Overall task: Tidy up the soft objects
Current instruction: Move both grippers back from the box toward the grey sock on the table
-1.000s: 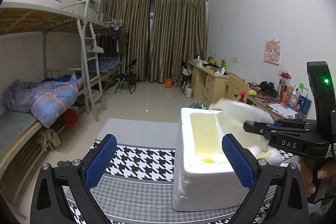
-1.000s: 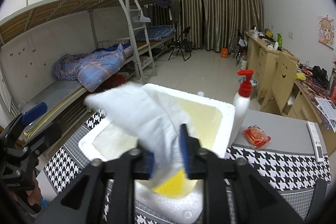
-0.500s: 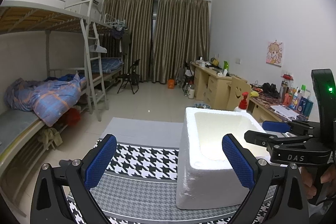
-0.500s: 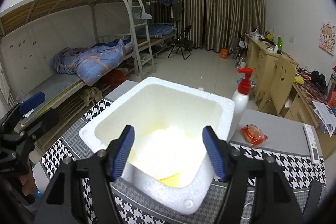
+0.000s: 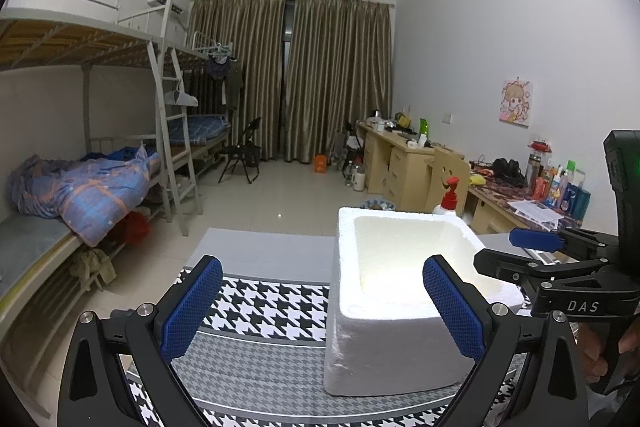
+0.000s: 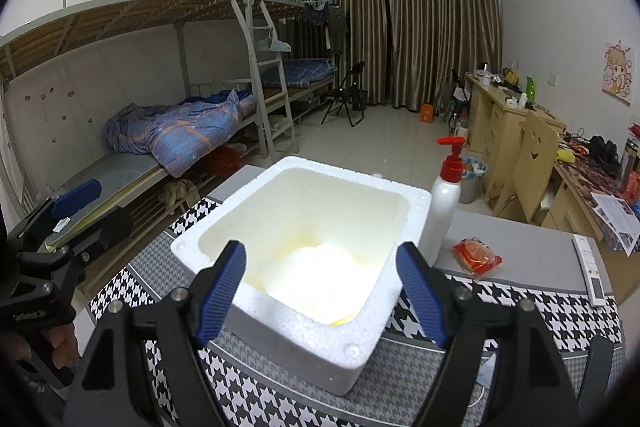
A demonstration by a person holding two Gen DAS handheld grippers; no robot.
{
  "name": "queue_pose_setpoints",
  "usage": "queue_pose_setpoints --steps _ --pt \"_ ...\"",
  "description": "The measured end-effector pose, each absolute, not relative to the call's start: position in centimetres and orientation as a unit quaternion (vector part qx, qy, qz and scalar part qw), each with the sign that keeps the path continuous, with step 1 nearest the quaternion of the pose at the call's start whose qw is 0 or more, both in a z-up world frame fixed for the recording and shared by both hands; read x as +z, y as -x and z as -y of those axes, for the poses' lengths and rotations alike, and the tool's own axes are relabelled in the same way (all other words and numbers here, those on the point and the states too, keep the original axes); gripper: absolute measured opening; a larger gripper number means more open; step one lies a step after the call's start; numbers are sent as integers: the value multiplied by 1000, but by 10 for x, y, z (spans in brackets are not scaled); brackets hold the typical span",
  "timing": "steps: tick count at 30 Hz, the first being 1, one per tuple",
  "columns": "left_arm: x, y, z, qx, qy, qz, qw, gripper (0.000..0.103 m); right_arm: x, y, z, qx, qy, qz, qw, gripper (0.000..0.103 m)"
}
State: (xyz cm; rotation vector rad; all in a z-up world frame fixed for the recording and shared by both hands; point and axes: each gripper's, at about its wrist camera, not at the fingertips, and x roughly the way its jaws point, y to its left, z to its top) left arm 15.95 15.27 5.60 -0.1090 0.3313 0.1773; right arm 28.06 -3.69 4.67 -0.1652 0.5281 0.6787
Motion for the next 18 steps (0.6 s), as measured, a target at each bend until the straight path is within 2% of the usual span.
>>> queue_pose_setpoints --steps 7,9,11,18 --pt "58 -151 -140 86 49 -163 982 101 48 -260 49 331 75 -231 912 86" --pt "58 -150 -138 85 45 -163 982 101 48 -255 53 335 73 -224 912 88" --pt "58 -147 -136 86 42 -162 982 101 49 -251 56 337 70 -218 913 94" --pt "62 -135 -129 79 43 -155 984 101 54 -242 66 333 51 -199 920 101"
